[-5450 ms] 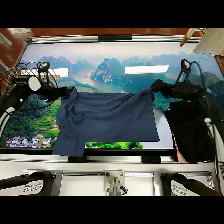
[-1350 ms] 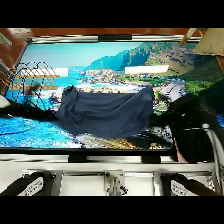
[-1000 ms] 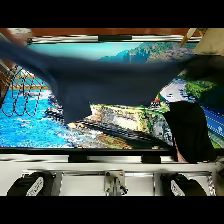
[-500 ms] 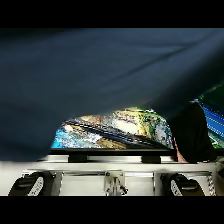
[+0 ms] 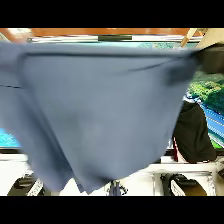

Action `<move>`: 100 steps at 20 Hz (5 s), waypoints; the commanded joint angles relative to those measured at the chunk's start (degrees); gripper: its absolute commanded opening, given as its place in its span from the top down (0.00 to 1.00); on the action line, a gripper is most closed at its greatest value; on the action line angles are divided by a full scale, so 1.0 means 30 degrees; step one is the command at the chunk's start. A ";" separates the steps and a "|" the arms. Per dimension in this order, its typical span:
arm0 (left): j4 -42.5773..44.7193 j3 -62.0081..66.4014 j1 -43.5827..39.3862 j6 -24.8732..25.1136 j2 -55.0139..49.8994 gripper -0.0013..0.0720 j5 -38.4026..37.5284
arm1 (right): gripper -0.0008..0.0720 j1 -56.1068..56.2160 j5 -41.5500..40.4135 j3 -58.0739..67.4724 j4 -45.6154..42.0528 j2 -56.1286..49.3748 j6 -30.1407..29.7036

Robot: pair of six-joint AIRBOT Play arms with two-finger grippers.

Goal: Fold the shirts.

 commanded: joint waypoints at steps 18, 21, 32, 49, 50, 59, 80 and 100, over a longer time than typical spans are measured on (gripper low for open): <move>-0.1384 -0.6543 0.0022 -0.3963 -1.0703 0.85 0.2098 | 0.70 0.1195 0.8233 -0.3344 0.4903 -1.2320 0.0903; -0.1311 -0.6404 0.0889 -0.4291 -1.0695 0.00 -0.2404 | 0.29 0.1180 0.5610 -0.2390 0.3796 -1.1897 -0.0321; -0.2295 -1.7362 0.5719 -0.2404 -0.5603 0.22 -0.8298 | 0.29 -0.3031 -0.4634 -0.2929 -0.1515 -1.0411 0.0000; -0.5792 -1.9788 0.2812 -0.3351 -0.6295 0.21 -0.0364 | 0.29 -0.3082 -0.3235 -0.3053 -0.1173 -1.0418 -0.0182; -0.5785 -1.9788 0.2514 -0.3337 -0.6710 0.23 -0.0277 | 0.24 -0.3082 -0.3235 -0.3075 -0.1180 -1.0462 0.0000; -0.5544 -1.8863 0.2149 -0.2397 -0.7315 0.94 -0.1122 | 0.12 -0.3053 -0.3592 -0.6608 -0.0168 -1.0579 -0.0459; -0.5552 -1.8200 0.2149 -0.2397 -0.7067 0.94 -0.1479 | 0.12 -0.1333 -0.5457 -0.1202 -0.1734 -0.9442 -0.0823; -0.5559 -1.8200 0.2149 -0.1974 -0.7067 0.94 -0.1625 | 0.12 -0.0976 0.0146 -0.8604 -0.0291 -1.1431 0.0452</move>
